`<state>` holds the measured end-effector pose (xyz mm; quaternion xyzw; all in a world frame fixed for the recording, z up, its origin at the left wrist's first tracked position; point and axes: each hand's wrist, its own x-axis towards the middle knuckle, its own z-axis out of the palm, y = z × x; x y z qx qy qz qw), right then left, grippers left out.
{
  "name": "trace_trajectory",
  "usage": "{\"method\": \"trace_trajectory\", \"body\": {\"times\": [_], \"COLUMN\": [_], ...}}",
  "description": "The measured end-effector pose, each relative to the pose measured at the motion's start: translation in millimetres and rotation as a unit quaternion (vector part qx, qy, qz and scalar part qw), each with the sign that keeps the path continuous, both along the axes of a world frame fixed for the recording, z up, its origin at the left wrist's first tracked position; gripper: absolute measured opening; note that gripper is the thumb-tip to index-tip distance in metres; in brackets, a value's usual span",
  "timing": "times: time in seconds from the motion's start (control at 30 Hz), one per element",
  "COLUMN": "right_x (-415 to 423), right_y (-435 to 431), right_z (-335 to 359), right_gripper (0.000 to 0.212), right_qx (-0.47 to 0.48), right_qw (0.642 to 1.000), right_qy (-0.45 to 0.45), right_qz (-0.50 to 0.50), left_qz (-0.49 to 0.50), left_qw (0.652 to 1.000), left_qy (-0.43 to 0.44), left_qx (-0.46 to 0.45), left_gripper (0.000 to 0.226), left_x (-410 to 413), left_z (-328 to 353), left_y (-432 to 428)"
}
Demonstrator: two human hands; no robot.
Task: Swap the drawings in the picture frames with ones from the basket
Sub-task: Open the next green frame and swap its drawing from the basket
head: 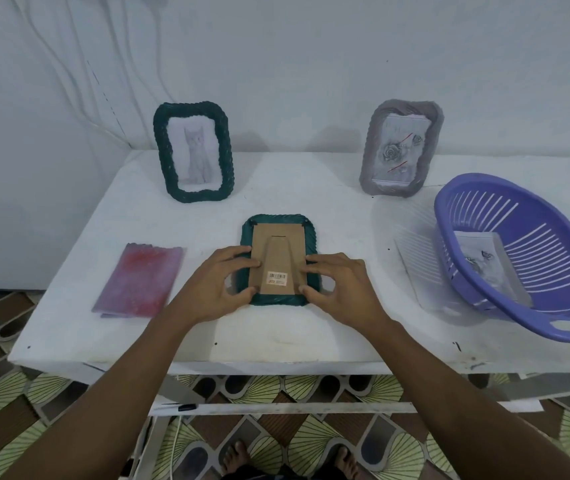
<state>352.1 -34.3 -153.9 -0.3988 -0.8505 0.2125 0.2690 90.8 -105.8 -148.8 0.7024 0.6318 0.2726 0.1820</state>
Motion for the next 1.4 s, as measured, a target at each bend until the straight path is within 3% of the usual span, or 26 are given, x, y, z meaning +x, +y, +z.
{"method": "trace_trajectory", "body": {"times": [0.13, 0.23, 0.4, 0.53, 0.67, 0.8, 0.87, 0.97, 1.07, 1.2, 1.33, 1.4], "right_x": [9.7, 35.1, 53.2, 51.6, 52.5, 45.3, 34.6, 9.3, -18.7, -54.5, -66.8, -58.5], "right_y": [12.5, 29.4, 36.2, 36.2, 37.1, 38.5, 36.7, 31.2, 23.3, 12.6, 10.0, 10.7], "right_z": [3.4, 3.1, -5.6, -4.2, -2.4, 6.4, 11.7, 18.4, 22.9, 34.0, 42.5, 43.0], "right_gripper": [0.032, 0.033, 0.036, 0.037, 0.038, 0.037, 0.035, 0.037, 0.038, 0.035, 0.039, 0.04], "right_qx": [-0.031, 0.019, 0.036, 0.032, 0.01, 0.001, -0.005, -0.026, -0.054, -0.14, -0.232, -0.233], "right_qw": [0.997, 0.994, 0.991, 0.991, 0.991, 0.993, 0.996, 0.998, 0.998, 0.988, 0.964, 0.956], "right_qy": [0.053, -0.018, -0.081, -0.082, -0.073, -0.052, -0.027, 0.002, 0.03, 0.06, 0.124, 0.164], "right_qz": [-0.056, -0.105, -0.104, -0.106, -0.109, -0.102, -0.088, -0.06, -0.024, -0.015, -0.039, -0.067], "left_qz": [0.028, -0.014, -0.019, 0.017, 0.032, 0.073, 0.091, 0.125, 0.173, 0.217, 0.206, 0.177], "left_qw": [0.999, 0.996, 0.972, 0.952, 0.973, 0.994, 0.986, 0.976, 0.964, 0.94, 0.884, 0.885], "left_qy": [0.016, 0.054, 0.23, 0.301, 0.226, -0.044, -0.123, -0.167, -0.204, -0.263, -0.42, -0.431], "left_qx": [0.039, 0.072, -0.055, -0.057, 0.004, 0.068, 0.065, 0.06, -0.004, -0.016, -0.013, -0.012], "left_gripper": [0.053, 0.053, 0.074, 0.07, 0.058, 0.04, 0.038, 0.036, 0.029, 0.032, 0.04, 0.046], "left_x": [12.3, 44.7, 98.3, 111.4, 111.6, 96.9, 82.0, 54.2, 29.2, 6.5, 15.5, 27.0], "left_z": [10.3, 22.1, 21.5, 9.9, 15.4, 50.8, 72.4, 93.0, 103.0, 98.8, 84.5, 75.1], "left_y": [13.1, 28.6, 49.9, 53.3, 53.7, 49.1, 44.5, 33.2, 17.7, 3.9, 1.8, 3.3]}}
